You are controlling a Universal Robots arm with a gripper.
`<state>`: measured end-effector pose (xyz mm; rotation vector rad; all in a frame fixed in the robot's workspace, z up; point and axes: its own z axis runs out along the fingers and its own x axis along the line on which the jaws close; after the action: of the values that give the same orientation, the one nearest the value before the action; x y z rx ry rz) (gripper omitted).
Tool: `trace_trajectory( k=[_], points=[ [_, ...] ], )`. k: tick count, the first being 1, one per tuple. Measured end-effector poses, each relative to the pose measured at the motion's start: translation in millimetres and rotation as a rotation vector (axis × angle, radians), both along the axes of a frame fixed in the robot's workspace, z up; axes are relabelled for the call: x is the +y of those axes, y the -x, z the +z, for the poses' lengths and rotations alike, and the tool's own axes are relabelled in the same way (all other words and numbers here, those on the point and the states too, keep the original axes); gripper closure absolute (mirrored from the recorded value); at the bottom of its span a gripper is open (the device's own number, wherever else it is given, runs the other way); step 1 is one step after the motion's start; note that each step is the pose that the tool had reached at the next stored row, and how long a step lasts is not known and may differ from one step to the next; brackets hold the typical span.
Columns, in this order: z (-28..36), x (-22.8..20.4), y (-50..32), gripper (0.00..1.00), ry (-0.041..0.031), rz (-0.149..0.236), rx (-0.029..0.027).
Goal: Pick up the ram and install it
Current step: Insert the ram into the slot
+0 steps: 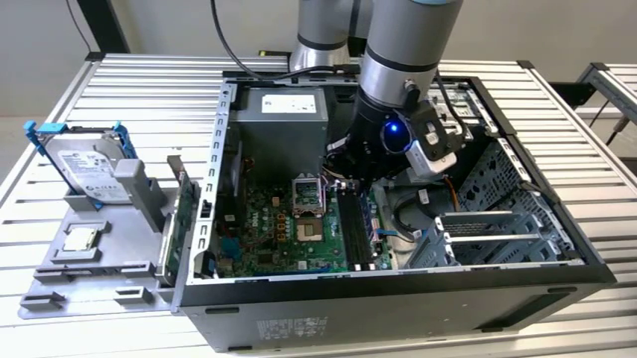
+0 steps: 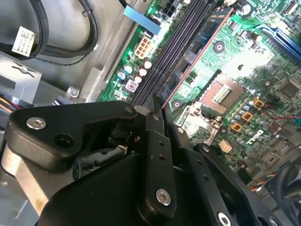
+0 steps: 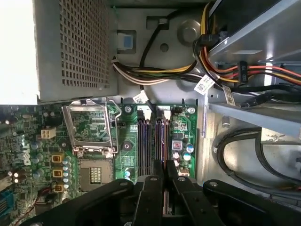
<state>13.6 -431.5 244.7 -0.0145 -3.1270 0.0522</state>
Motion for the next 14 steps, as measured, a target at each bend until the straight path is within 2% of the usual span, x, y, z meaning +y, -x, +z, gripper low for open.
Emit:
trace_trajectory(
  k=[10, 14],
  points=[
    [-3.3, -0.8, -2.2, 1.0, -0.0002, 0.0, 0.0005],
    [-6.1, -4.3, -2.3, 1.0, -0.0001, 0.0, 0.0005]
  ],
)
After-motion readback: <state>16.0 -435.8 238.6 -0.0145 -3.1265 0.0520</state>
